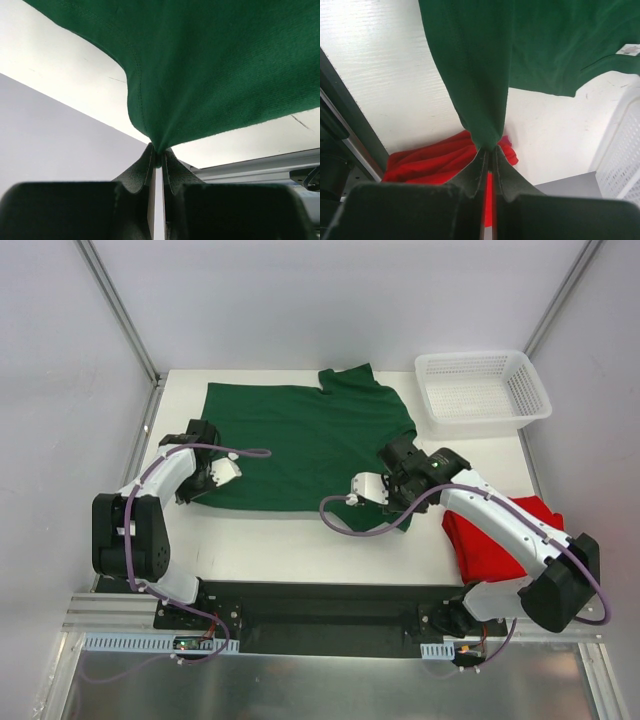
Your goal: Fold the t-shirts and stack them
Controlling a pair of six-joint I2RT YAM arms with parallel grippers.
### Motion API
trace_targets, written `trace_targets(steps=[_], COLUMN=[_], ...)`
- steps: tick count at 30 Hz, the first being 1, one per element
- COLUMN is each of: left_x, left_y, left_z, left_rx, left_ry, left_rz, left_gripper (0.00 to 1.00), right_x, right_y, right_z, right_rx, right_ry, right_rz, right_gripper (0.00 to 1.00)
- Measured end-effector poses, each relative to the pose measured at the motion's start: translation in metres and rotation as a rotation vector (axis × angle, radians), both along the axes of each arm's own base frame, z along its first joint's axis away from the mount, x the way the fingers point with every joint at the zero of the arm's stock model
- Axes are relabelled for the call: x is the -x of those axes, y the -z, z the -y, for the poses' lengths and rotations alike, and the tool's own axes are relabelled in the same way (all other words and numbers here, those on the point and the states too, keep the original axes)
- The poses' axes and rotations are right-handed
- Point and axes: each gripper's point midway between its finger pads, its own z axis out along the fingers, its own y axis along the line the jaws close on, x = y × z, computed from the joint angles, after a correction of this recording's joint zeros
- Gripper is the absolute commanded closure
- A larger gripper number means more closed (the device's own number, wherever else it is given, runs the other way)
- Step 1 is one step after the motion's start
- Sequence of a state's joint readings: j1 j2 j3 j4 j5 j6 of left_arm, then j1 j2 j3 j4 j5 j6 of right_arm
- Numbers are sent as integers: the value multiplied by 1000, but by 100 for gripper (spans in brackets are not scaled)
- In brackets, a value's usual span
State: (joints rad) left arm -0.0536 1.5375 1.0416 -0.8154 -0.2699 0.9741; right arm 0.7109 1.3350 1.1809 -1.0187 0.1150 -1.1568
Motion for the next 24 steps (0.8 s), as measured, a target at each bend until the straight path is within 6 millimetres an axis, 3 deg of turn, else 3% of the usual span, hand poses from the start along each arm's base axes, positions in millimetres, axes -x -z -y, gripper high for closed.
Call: trace_targets(steps=[7, 24], left_x=[0, -17], left_y=[-2, -21], left_z=[0, -3], left_rx=[0, -23], left_ry=[-10, -9], left_rz=[12, 73], left_gripper=[100, 100], right_x=[-10, -21], right_y=[-16, -19], right_z=[-2, 4], right_rx=[-6, 35], right_ry=[2, 3], right_rz=[49, 106], right_gripper=[99, 99])
